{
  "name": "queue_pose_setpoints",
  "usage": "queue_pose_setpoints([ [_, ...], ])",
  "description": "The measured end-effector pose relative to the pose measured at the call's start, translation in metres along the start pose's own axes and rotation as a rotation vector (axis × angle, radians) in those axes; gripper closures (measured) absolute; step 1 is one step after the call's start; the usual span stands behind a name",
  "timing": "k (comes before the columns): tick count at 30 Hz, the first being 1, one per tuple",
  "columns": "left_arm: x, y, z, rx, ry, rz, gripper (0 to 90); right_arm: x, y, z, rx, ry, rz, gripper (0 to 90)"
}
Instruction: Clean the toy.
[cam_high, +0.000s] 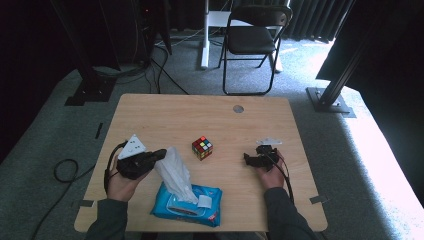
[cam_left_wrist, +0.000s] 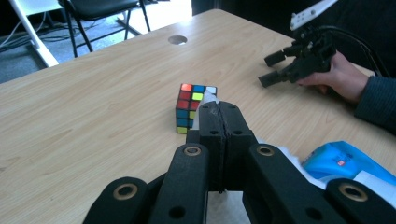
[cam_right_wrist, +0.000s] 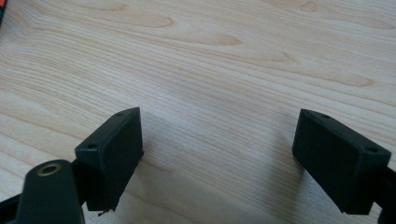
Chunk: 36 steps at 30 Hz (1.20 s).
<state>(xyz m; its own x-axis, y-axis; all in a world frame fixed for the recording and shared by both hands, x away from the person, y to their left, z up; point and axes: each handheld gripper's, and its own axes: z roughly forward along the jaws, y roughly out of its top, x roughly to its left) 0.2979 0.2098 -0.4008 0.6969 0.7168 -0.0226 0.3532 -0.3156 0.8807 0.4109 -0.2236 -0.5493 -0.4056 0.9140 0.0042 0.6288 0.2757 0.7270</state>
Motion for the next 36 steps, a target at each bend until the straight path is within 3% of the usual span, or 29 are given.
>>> queue_pose_setpoints([
  [4, 0.003, 0.000, -0.005, -0.017, 0.012, -0.012, 89.4, 0.000, 0.000, 0.000, 0.000, 0.000, 0.000, 15.9],
  [11, -0.006, -0.004, 0.001, 0.005, -0.033, -0.001, 89.2, 0.000, 0.000, 0.000, 0.000, 0.000, 0.000, 15.9],
  [17, -0.022, -0.020, 0.020, 0.085, -0.098, 0.009, 88.6, 0.000, 0.000, 0.000, 0.000, 0.000, 0.000, 15.8],
  [20, -0.031, -0.032, 0.037, 0.161, -0.143, 0.024, 87.2, 0.000, 0.000, 0.000, 0.000, 0.000, 0.000, 15.9],
  [25, -0.037, -0.037, 0.049, 0.207, -0.180, 0.033, 82.1, 0.000, 0.000, 0.000, 0.000, 0.000, 0.001, 15.8],
  [26, -0.043, -0.041, 0.059, 0.250, -0.221, 0.043, 78.2, 0.000, 0.000, 0.000, 0.000, 0.000, 0.000, 15.9],
  [31, -0.046, -0.045, 0.066, 0.294, -0.252, 0.050, 71.2, 0.000, 0.000, 0.000, 0.000, 0.000, 0.000, 15.9],
  [36, -0.043, -0.046, 0.065, 0.296, -0.266, 0.029, 59.9, 0.000, 0.000, 0.000, 0.000, 0.000, 0.000, 15.9],
])
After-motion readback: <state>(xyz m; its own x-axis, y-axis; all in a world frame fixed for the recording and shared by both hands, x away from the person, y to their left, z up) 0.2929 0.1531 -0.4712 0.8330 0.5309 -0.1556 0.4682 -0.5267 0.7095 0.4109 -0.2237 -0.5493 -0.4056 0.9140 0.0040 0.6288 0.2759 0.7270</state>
